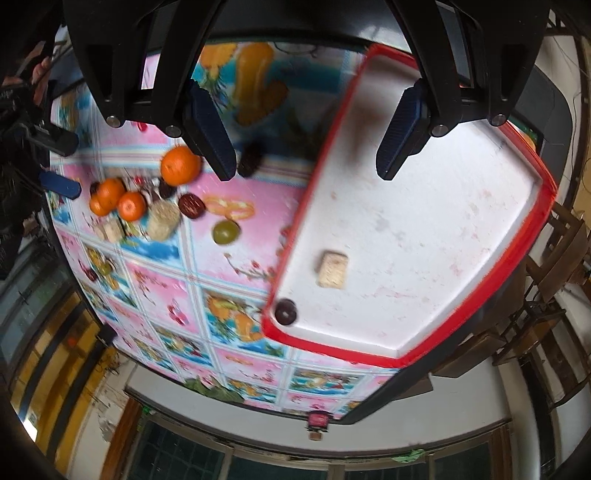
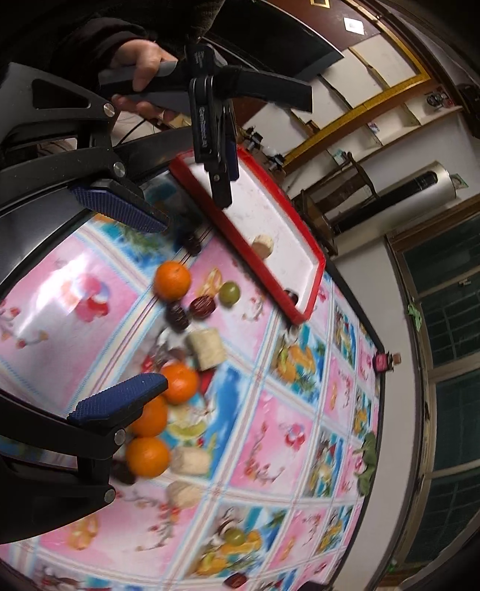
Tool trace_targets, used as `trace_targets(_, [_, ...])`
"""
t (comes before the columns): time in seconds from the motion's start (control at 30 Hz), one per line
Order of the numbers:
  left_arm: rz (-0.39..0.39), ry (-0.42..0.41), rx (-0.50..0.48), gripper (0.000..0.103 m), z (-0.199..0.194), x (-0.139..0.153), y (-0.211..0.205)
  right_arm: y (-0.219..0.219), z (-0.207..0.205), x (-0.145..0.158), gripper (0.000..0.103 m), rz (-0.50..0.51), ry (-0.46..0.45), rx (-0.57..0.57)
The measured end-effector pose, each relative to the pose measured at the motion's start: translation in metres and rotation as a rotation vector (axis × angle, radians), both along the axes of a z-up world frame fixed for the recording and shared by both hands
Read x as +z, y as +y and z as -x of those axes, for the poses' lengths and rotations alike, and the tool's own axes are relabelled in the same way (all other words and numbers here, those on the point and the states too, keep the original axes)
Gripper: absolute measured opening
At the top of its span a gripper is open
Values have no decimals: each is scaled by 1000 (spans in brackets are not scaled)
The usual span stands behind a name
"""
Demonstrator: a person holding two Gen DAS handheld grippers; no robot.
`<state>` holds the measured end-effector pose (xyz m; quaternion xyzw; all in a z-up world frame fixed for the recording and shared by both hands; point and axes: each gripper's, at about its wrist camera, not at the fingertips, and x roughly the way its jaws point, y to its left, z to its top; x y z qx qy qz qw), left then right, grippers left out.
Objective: Organize fruits
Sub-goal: 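Move the left tool to a tangerine while the right tool reaches for sugarcane, then close the left tool on the tangerine while the right tool grasps the sugarcane piece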
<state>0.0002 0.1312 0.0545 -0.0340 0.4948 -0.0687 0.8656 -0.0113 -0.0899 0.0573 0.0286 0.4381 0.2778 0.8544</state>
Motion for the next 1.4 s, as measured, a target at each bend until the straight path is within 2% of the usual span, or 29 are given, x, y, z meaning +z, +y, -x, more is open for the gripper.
trace_targets(0.23, [25, 14, -93, 78, 12, -1, -33, -29, 6, -7, 80, 52, 1, -82])
trace_targets(0.37, [7, 15, -160, 78, 14, -2, -59, -39, 3, -15, 79, 55, 18, -108])
trace_targets(0.5, [2, 17, -215, 78, 11, -7, -81, -41, -3, -22, 67, 56, 41, -113])
trace_targets(0.6, [-9, 23, -247, 78, 5, -13, -96, -40, -8, -29, 63, 56, 56, -124])
trace_targets(0.83, [-22, 42, -243, 78, -9, -24, -103, -39, -19, -42, 61, 60, 90, -138])
trace_targets(0.87, [-22, 44, -240, 77, -10, -26, -103, -39, -21, -44, 61, 60, 95, -139])
trace_targets(0.93, [-19, 52, -239, 65, -12, -29, -103, -39, -23, -46, 61, 58, 100, -138])
trace_targets(0.97, [-19, 57, -239, 53, -12, -31, -103, -39, -24, -47, 61, 59, 102, -139])
trace_targets(1.0, [-20, 66, -239, 46, -13, -34, -103, -38, -25, -48, 61, 60, 103, -138])
trace_targets(1.07, [-13, 81, -239, 41, -14, -38, -103, -36, -27, -49, 61, 66, 106, -141])
trace_targets(1.37, [14, 75, -237, 39, -11, -34, -97, -32, -35, -54, 59, 87, 124, -174])
trace_targets(1.4, [19, 74, -239, 35, -10, -33, -96, -32, -34, -51, 59, 96, 126, -173])
